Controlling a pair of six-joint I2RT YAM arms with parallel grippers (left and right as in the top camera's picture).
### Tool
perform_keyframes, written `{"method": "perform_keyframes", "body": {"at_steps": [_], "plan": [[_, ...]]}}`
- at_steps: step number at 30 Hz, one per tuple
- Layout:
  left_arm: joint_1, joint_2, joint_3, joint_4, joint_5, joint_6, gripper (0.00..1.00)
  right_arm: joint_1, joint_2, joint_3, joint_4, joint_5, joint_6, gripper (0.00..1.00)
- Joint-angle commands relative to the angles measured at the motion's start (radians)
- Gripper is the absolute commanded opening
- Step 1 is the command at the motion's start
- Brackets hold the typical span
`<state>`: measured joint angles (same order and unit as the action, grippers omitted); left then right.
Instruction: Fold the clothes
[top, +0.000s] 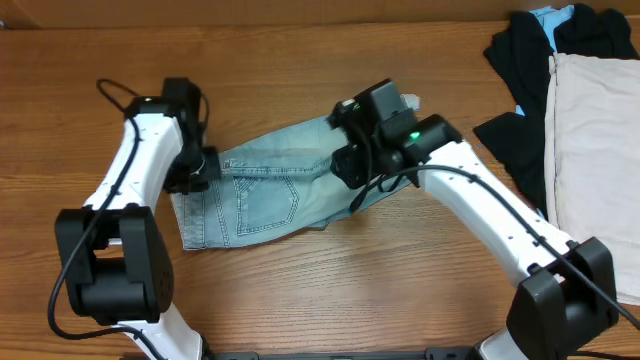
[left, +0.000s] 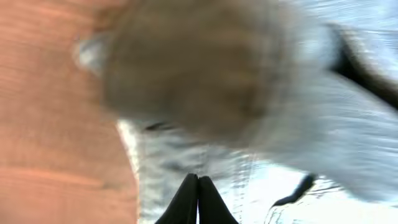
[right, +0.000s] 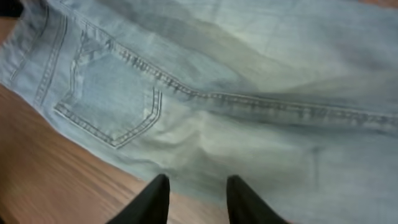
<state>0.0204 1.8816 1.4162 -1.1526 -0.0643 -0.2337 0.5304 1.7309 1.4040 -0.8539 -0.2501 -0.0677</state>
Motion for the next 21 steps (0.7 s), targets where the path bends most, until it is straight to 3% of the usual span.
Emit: {"method": "perform_keyframes", "body": {"at_steps": [1,7,15,21], "plan": [[0.066,0.007,0.042,-0.042,0.064,-0.111,0.04,0.034,0.070,0.005,0.011,0.089,-0.047,0.20],[0.082,0.007,0.041,-0.048,0.053,-0.107,0.04,0.034,0.187,0.005,0.022,0.093,-0.081,0.05],[0.082,0.009,0.038,-0.021,0.054,-0.107,0.04,-0.021,0.247,0.005,0.220,0.123,-0.093,0.06],[0.082,0.009,-0.007,0.019,0.053,-0.107,0.04,-0.149,0.337,0.005,0.390,0.122,-0.086,0.08]]}}
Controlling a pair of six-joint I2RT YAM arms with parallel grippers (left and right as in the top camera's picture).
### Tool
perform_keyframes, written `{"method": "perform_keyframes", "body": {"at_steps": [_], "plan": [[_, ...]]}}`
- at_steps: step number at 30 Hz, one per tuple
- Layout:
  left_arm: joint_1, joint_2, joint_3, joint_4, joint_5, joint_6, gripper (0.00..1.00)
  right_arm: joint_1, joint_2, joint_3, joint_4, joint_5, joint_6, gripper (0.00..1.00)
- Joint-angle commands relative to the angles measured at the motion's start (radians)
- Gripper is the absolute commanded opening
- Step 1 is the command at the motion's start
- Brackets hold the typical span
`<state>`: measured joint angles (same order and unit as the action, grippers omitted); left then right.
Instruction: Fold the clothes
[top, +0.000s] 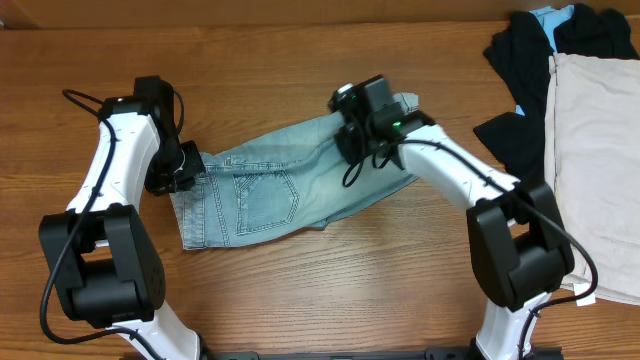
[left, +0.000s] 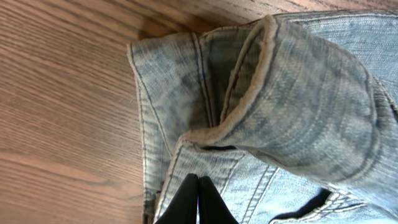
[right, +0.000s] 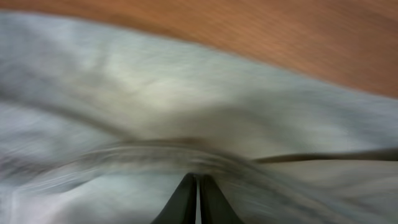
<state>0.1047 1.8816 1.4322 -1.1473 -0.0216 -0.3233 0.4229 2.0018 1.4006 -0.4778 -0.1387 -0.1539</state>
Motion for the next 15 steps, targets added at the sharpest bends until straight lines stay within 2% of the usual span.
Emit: {"method": "perform_keyframes", "body": {"at_steps": [1,6,7,8,9,10,12,13,14,15], "plan": [[-0.002,0.009,-0.032,0.021,0.011,-0.018,0.04,-0.055,0.082,0.009,0.015,0.011,0.002,0.08],[-0.002,0.009,-0.110,0.080,0.011,-0.047,0.06,-0.117,0.095,0.009,0.067,0.006,0.069,0.10],[-0.002,0.009,-0.129,0.087,0.011,-0.054,0.17,-0.127,0.095,0.009,0.074,0.005,0.077,0.10],[-0.001,0.009,-0.140,0.086,0.011,-0.059,0.32,-0.137,0.095,0.009,0.076,0.003,0.077,0.11],[0.002,0.009,-0.147,0.082,0.011,-0.059,0.41,-0.143,0.095,0.009,0.076,0.003,0.080,0.11],[0.007,0.009,-0.149,0.068,0.012,-0.058,0.61,-0.153,0.095,0.009,0.072,-0.001,0.079,0.13],[0.023,0.009,-0.144,0.036,0.042,-0.057,0.75,-0.161,0.095,0.009,0.065,-0.005,0.079,0.22],[0.031,0.009,-0.143,0.021,0.068,-0.048,0.79,-0.161,0.095,0.009,0.062,-0.005,0.079,0.27],[0.041,0.009,-0.143,0.000,0.106,-0.024,0.82,-0.162,0.095,0.009,0.058,-0.005,0.079,0.40],[0.048,0.009,-0.143,-0.014,0.127,-0.010,0.84,-0.161,0.095,0.009,0.053,-0.005,0.079,0.47]]}}
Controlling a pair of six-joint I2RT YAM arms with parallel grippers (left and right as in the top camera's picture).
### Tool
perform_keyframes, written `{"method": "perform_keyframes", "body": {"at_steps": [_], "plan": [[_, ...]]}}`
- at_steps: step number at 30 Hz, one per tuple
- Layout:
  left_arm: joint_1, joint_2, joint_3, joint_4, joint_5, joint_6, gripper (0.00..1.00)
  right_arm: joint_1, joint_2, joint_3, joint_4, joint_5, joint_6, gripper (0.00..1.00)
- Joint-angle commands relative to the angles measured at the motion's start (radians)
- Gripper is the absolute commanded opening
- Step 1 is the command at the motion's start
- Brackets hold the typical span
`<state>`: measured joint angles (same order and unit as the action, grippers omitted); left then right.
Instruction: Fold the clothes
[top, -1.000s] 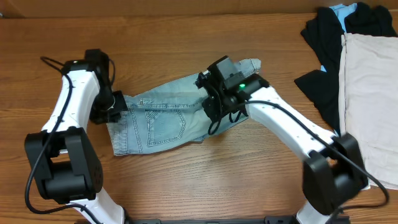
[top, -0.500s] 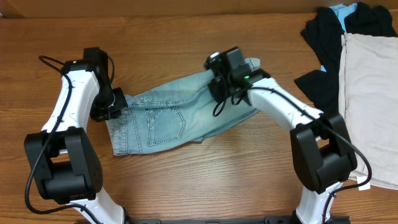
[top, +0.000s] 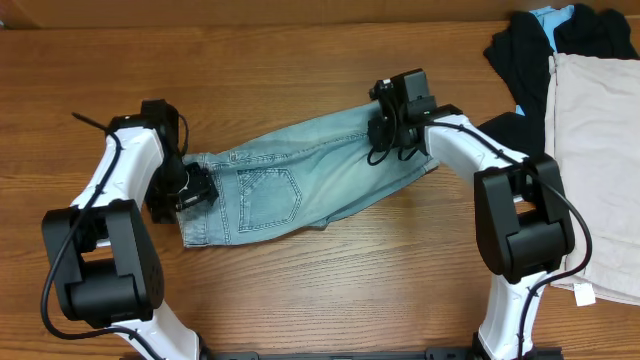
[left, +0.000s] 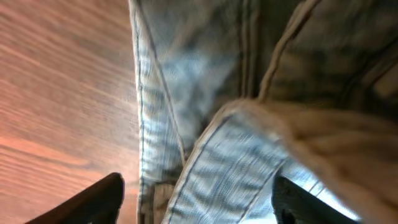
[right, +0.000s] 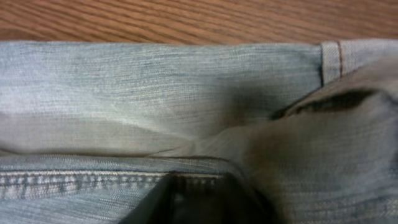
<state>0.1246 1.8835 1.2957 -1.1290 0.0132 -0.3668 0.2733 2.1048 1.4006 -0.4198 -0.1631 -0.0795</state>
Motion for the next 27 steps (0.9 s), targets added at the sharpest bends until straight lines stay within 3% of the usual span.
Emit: {"method": "perform_keyframes", "body": {"at_steps": [1,10,14,15,17,18,19,22,27], "plan": [[0.032,0.007,-0.008,-0.039,0.089,0.036,0.85,-0.012,-0.008,0.009,-0.008,0.019,0.005,0.50],[0.033,0.007,-0.078,0.117,-0.068,0.037,0.85,-0.013,-0.008,0.009,-0.066,0.009,0.005,0.65],[0.033,0.007,-0.138,0.226,-0.073,0.038,0.83,-0.013,-0.008,0.009,-0.087,0.009,0.005,0.74],[0.033,0.007,-0.146,0.243,-0.073,0.038,0.82,-0.013,-0.008,0.009,-0.091,0.009,0.005,0.77],[0.033,0.007,-0.164,0.279,-0.077,0.039,0.79,-0.013,-0.008,0.009,-0.109,0.009,0.005,0.91],[0.032,0.007,-0.164,0.282,-0.080,0.038,0.79,-0.013,-0.008,0.009,-0.112,0.009,0.005,0.92],[0.032,0.007,-0.164,0.290,-0.087,0.038,0.74,-0.013,-0.008,0.009,-0.125,0.009,0.005,0.95],[0.032,0.007,-0.179,0.337,-0.099,0.038,0.38,-0.013,-0.008,0.009,-0.156,0.009,0.005,0.96],[0.032,0.007,-0.232,0.426,-0.099,0.038,0.19,-0.013,-0.011,0.011,-0.203,0.004,0.005,0.96]]}}
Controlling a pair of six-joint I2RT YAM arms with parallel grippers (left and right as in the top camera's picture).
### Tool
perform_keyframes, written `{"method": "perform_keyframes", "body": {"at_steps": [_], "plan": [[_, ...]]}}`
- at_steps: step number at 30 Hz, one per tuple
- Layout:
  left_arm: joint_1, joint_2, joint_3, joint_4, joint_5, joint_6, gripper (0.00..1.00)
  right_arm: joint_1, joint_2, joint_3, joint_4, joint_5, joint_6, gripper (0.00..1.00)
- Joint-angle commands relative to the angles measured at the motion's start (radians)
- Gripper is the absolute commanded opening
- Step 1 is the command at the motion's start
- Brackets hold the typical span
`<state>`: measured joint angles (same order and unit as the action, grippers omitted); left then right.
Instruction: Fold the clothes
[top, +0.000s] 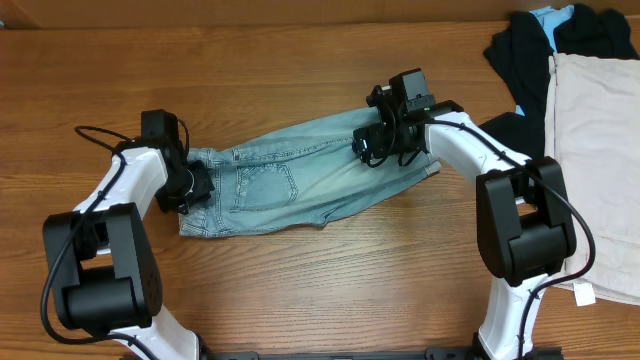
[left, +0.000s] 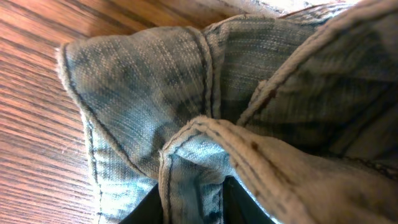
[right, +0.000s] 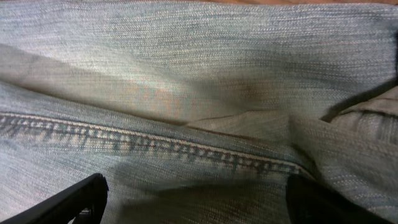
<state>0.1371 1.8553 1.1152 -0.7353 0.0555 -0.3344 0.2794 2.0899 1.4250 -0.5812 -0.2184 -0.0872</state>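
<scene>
A pair of light blue denim shorts (top: 290, 185) lies slanting across the middle of the wooden table (top: 300, 290), with the waistband at the left. My left gripper (top: 192, 186) is at that waistband end. In the left wrist view it (left: 193, 208) is shut on a raised fold of the waistband (left: 186, 155). My right gripper (top: 372, 147) rests over the right part of the shorts. In the right wrist view it (right: 199, 199) is open, its fingers (right: 81, 196) wide apart over a seam (right: 155, 146).
A heap of black clothing (top: 525, 60) lies at the back right, with a bit of light blue cloth (top: 550, 15) beside it. A large beige cloth (top: 595, 150) runs along the right edge.
My left gripper, then open wide over the waistband, is now shut on a fold of it. My right gripper now stands open and has moved a little to the left over the denim.
First my left gripper was shut at the waistband and my right was slightly open at the shorts' near edge. Then both were shut, the right on the far edge. Then the shorts lay stretched further right, with the left gripper open. Now the left holds the waistband and the right is open.
</scene>
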Motion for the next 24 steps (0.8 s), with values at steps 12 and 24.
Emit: {"method": "perform_keyframes", "body": {"at_steps": [12,24], "plan": [[0.021,0.035,0.112,0.226,-0.377,0.304,0.04,-0.017,-0.001,0.266,-0.346,-0.032,0.129,0.99],[0.003,0.035,0.581,-0.343,0.029,0.314,0.04,-0.021,-0.001,0.265,-0.423,-0.098,0.194,0.99]]}}
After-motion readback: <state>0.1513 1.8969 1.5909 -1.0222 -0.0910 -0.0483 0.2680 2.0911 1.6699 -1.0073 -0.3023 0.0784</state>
